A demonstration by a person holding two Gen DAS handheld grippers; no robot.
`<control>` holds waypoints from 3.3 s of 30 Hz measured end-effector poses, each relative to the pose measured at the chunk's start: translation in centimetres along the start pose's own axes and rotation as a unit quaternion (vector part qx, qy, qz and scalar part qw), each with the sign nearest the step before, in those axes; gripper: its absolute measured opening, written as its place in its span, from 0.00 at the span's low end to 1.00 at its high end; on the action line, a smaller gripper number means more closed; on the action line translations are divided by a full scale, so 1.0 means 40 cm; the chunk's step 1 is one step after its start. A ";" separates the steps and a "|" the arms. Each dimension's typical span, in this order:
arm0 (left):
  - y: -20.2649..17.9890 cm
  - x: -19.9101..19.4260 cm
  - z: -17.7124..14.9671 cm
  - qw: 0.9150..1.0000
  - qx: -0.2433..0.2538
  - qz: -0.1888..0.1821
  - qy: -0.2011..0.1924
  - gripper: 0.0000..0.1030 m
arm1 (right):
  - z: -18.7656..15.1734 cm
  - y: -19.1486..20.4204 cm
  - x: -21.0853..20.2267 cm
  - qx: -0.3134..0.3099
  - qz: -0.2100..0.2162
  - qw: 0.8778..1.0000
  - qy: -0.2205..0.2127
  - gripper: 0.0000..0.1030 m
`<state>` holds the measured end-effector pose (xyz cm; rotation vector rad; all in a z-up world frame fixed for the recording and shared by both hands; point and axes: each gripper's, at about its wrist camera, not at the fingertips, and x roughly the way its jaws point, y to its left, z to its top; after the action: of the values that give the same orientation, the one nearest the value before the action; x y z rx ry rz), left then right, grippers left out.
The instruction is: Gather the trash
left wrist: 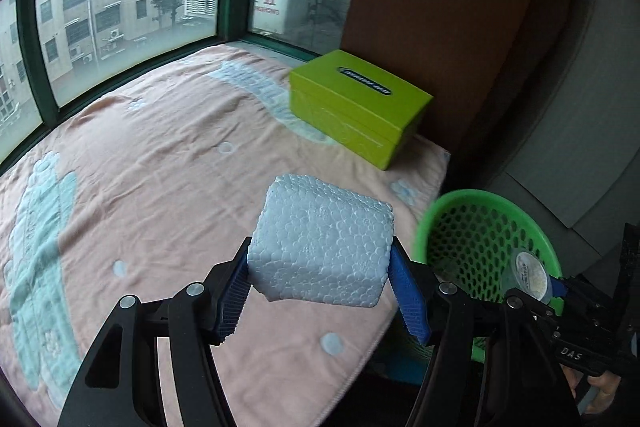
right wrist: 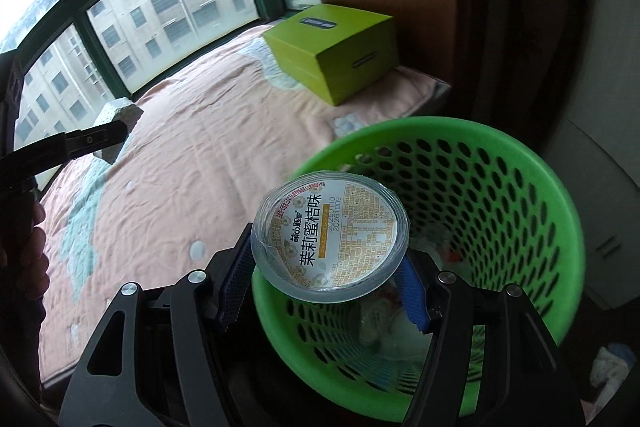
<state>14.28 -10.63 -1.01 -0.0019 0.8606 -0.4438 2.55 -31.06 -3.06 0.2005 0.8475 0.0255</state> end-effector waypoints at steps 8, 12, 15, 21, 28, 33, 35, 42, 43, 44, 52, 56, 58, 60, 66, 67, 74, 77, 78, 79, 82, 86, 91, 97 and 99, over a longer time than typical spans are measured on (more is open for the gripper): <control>-0.119 0.010 -0.014 0.999 0.028 -0.030 0.008 0.61 | -0.023 -0.071 -0.049 0.023 -0.035 0.999 -0.015 0.62; -0.168 0.008 -0.015 0.998 0.044 -0.041 0.007 0.61 | -0.029 -0.106 -0.066 0.038 -0.049 0.998 -0.020 0.62; -0.199 0.007 -0.012 0.997 0.053 -0.047 0.005 0.61 | -0.033 -0.127 -0.074 0.044 -0.060 0.997 -0.022 0.62; -0.244 0.012 -0.006 0.996 0.065 -0.059 0.003 0.61 | -0.040 -0.163 -0.086 0.062 -0.074 0.995 -0.027 0.72; -0.282 0.040 -0.014 0.995 0.071 -0.073 0.017 0.61 | -0.044 -0.183 -0.122 0.075 -0.073 0.994 -0.041 0.75; -0.311 0.061 -0.026 0.993 0.077 -0.080 0.030 0.61 | -0.041 -0.188 -0.153 0.078 -0.075 0.993 -0.055 0.78; -0.320 0.074 -0.031 0.993 0.077 -0.084 0.038 0.61 | -0.040 -0.194 -0.159 0.081 -0.073 0.992 -0.056 0.79; -0.362 0.102 -0.049 0.990 0.094 -0.090 0.055 0.61 | -0.043 -0.202 -0.164 0.089 -0.068 0.992 -0.059 0.79; -0.366 0.105 -0.050 0.990 0.096 -0.091 0.056 0.61 | -0.044 -0.204 -0.165 0.091 -0.066 0.992 -0.058 0.79; -0.372 0.109 -0.052 0.989 0.097 -0.093 0.058 0.61 | -0.046 -0.205 -0.166 0.092 -0.064 0.992 -0.058 0.79; -0.386 0.119 -0.064 0.988 0.095 -0.104 0.063 0.76 | -0.056 -0.211 -0.164 0.100 -0.058 0.992 -0.055 0.79; -0.368 0.109 -0.066 0.990 0.086 -0.094 0.063 0.78 | -0.058 -0.204 -0.163 0.099 -0.052 0.992 -0.055 0.79; -0.351 0.099 -0.067 0.991 0.081 -0.085 0.057 0.79 | -0.057 -0.196 -0.162 0.097 -0.048 0.993 -0.054 0.79; -0.334 0.089 -0.068 0.993 0.076 -0.075 0.053 0.81 | -0.055 -0.187 -0.160 0.093 -0.043 0.993 -0.054 0.79; -0.260 0.046 -0.069 0.997 0.056 -0.036 0.037 0.87 | -0.044 -0.135 -0.145 0.075 -0.017 0.996 -0.051 0.81; -0.246 0.037 -0.069 0.998 0.051 -0.029 0.033 0.87 | -0.041 -0.124 -0.140 0.072 -0.013 0.996 -0.050 0.81; -0.146 -0.019 -0.074 1.000 0.014 0.018 0.018 0.90 | -0.018 -0.040 -0.118 0.044 0.017 0.998 -0.048 0.82; -0.101 -0.047 -0.080 0.999 0.002 0.039 0.006 0.91 | -0.009 0.001 -0.107 0.028 0.028 0.998 -0.047 0.84; -0.087 -0.054 -0.081 0.999 -0.003 0.044 0.004 0.91 | -0.006 0.013 -0.104 0.023 0.032 0.998 -0.046 0.84; -0.069 -0.064 -0.084 0.999 -0.009 0.050 0.001 0.91 | -0.004 0.023 -0.100 0.020 0.034 0.998 -0.046 0.85; -0.019 -0.092 -0.090 0.997 -0.026 0.075 -0.007 0.91 | 0.005 0.062 -0.088 0.008 0.048 0.998 -0.044 0.85; 0.049 -0.129 -0.100 0.993 -0.051 0.101 -0.016 0.91 | 0.020 0.115 -0.075 -0.013 0.058 0.997 -0.044 0.86; 0.119 -0.169 -0.123 0.988 -0.088 0.121 -0.026 0.92 | 0.042 0.176 -0.064 -0.039 0.066 0.996 -0.048 0.88; 0.163 -0.218 -0.156 0.984 -0.095 0.148 -0.035 0.93 | 0.049 0.225 -0.046 -0.049 0.082 0.994 -0.047 0.88; 0.171 -0.233 -0.166 0.982 -0.095 0.159 -0.040 0.93 | 0.046 0.244 -0.042 -0.057 0.077 0.994 -0.051 0.88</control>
<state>6.72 0.27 0.24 -0.0568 0.8046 -0.0595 3.36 -21.95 1.20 0.1582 0.7251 0.2065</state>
